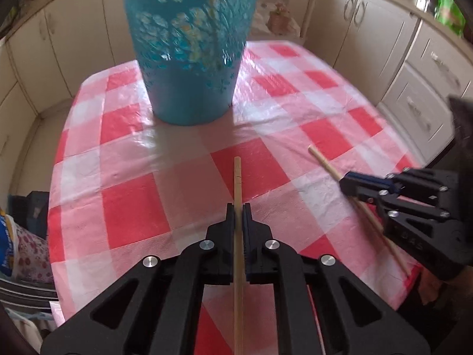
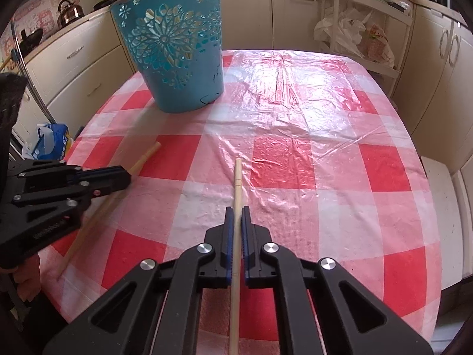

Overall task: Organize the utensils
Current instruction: 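Grasp a wooden stick with the left gripper while the right gripper grasps the last one, then lift the stick over the teal bin with the left gripper and open it, then drop the stick into the teal bin by opening the right gripper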

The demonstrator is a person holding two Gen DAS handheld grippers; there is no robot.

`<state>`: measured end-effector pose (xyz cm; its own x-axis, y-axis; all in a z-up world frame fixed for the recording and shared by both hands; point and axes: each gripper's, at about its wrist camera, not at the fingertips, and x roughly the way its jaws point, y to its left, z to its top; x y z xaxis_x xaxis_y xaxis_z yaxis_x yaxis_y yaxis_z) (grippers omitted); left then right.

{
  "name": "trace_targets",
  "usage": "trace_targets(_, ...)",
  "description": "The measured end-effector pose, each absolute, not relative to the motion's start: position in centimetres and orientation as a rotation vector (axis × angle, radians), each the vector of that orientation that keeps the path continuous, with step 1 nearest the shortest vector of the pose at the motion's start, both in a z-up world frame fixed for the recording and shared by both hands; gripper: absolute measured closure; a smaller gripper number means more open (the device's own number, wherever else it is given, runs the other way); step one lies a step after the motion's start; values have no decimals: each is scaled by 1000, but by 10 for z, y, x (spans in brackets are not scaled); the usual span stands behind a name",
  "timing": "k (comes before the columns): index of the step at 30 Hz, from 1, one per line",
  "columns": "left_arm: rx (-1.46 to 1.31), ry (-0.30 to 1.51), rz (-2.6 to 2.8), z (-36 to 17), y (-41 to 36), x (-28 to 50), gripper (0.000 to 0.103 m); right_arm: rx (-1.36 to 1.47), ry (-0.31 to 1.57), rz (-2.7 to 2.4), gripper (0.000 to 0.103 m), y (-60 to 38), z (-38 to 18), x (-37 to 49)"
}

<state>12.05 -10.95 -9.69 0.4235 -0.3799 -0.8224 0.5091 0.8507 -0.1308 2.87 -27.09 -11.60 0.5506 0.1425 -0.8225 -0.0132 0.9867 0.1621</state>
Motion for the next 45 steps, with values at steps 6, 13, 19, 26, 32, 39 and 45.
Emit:
trace_targets(6, -100, 660, -593, -5, -46, 117, 98, 327, 933, 104, 97, -291, -111, 25)
trace_targets(13, -220, 224, -551, 105, -43, 159, 98, 454, 847, 117, 97, -301, -106, 25)
trace_targets(19, -268, 144, -520, 122, -77, 210, 98, 473, 741, 130, 97, -303, -91, 21)
trace_targets(26, -296, 148, -482, 100, -96, 253, 98, 517, 715, 128, 97, -312, -87, 23)
trace_targets(32, -275, 239, -460, 57, -88, 267, 98, 528, 680, 125, 97, -314, -82, 22)
trace_targets(39, -154, 322, -497, 30, -90, 245, 95, 531, 610, 130, 97, -312, -66, 21)
trace_targets(45, -142, 315, -482, 29, -52, 197, 51, 542, 470, 175, 97, -306, -20, 36)
